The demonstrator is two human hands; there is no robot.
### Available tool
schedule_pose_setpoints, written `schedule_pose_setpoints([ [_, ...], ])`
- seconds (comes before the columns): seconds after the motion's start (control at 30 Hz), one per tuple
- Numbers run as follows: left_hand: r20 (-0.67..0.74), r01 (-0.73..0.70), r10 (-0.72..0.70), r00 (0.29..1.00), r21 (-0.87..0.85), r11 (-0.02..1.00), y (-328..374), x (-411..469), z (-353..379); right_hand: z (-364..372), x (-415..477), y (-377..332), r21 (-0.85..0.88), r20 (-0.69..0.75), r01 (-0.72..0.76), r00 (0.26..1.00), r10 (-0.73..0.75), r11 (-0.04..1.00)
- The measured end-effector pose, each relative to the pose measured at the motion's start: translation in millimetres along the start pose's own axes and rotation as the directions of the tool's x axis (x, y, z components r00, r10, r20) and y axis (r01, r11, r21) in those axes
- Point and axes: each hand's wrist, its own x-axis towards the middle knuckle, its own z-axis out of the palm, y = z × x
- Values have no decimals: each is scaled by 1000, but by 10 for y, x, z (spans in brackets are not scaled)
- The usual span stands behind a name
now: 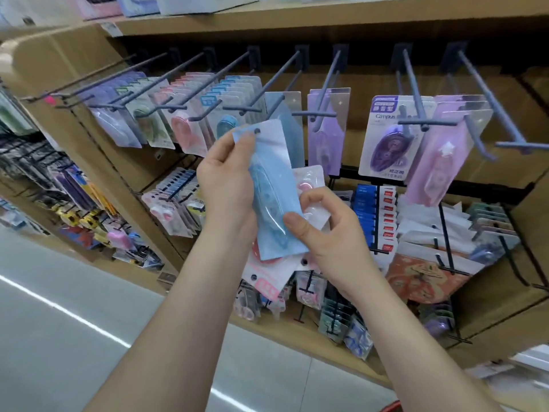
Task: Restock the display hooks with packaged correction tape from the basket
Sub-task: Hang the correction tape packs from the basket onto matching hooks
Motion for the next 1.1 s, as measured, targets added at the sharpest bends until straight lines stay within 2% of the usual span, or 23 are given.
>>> schedule_pose_setpoints([
  [0.27, 89, 1, -20, 996, 209, 978, 131, 138, -1, 161, 68, 48, 105, 19, -27, 999, 26, 994],
  [0.37, 136, 36, -69, 988, 231, 972, 139, 164, -24, 178, 69, 79, 127, -55, -48, 997, 56, 991],
  [0.57, 124, -66, 20, 992, 376, 924, 120, 132, -35, 140, 122, 70, 70, -184, -48, 981, 61, 996],
  [0.63, 228, -146, 49, 973, 432, 890, 97, -57, -221, 129, 128, 86, 86, -214, -34, 975, 52, 996],
  [0.67, 303, -166, 19, 953, 468, 868, 85, -165, -311, 125, 125, 94, 112, -222, -42, 973, 66, 993],
  [0.73, 363, -134, -55, 930, 475, 870, 63, -316, -415, 131, 117, 113, 186, -210, -79, 971, 118, 979],
  [0.8, 320, -130, -29, 947, 464, 876, 41, -325, -424, 141, 107, 129, 264, -177, -103, 972, 153, 959],
  [0.93, 252, -97, -17, 968, 433, 896, 27, -215, -351, 64, 106, 155, 275, -134, -94, 982, 135, 957],
  [1.03, 232, -46, -46, 972, 373, 927, -56, -103, -321, -40, 92, 234, 217, -172, -79, 978, 118, 973],
  [1.1, 207, -43, -36, 978, 364, 931, -129, -20, -294, -102, 64, 287, 85, -247, -55, 966, 75, 995],
])
